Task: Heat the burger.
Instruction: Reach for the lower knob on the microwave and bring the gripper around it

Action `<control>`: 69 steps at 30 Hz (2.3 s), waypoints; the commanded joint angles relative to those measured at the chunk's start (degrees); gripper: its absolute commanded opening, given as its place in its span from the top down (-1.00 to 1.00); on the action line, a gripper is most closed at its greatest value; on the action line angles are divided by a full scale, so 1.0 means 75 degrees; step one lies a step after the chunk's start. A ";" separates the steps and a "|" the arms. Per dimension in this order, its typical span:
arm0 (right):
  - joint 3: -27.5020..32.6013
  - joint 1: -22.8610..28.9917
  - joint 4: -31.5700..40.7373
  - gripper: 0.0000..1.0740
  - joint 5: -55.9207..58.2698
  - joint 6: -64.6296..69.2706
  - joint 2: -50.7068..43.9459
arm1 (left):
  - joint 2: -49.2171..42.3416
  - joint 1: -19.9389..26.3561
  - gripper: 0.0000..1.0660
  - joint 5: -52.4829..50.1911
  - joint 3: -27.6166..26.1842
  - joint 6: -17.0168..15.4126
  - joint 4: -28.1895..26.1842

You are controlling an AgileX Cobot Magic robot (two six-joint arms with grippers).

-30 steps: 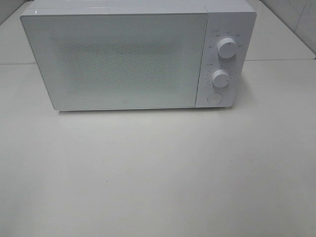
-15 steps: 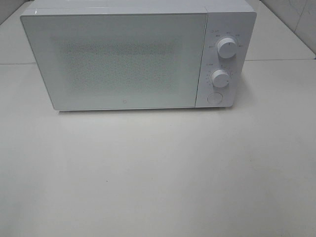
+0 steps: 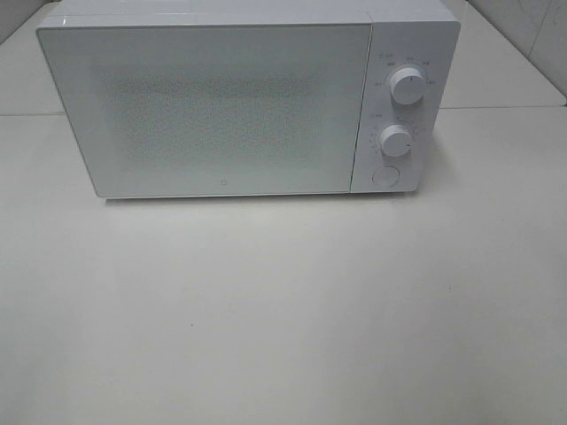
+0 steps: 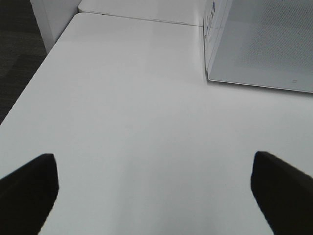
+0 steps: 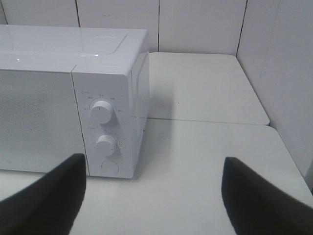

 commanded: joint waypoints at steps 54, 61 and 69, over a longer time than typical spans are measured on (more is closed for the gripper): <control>0.1742 0.1451 0.2804 -0.41 -0.9381 -0.2002 0.7044 | -0.0099 0.0015 -0.88 -0.0015 0.0015 0.0008 0.0000; 0.1719 0.2850 0.4736 -0.41 -1.1566 -0.2964 0.8373 | -0.0099 0.0015 -0.88 -0.0015 0.0015 0.0008 0.0000; 0.1283 0.3919 0.6012 -0.44 -1.2712 -0.3102 0.9916 | -0.0099 0.0015 -0.88 -0.0015 0.0015 0.0008 0.0000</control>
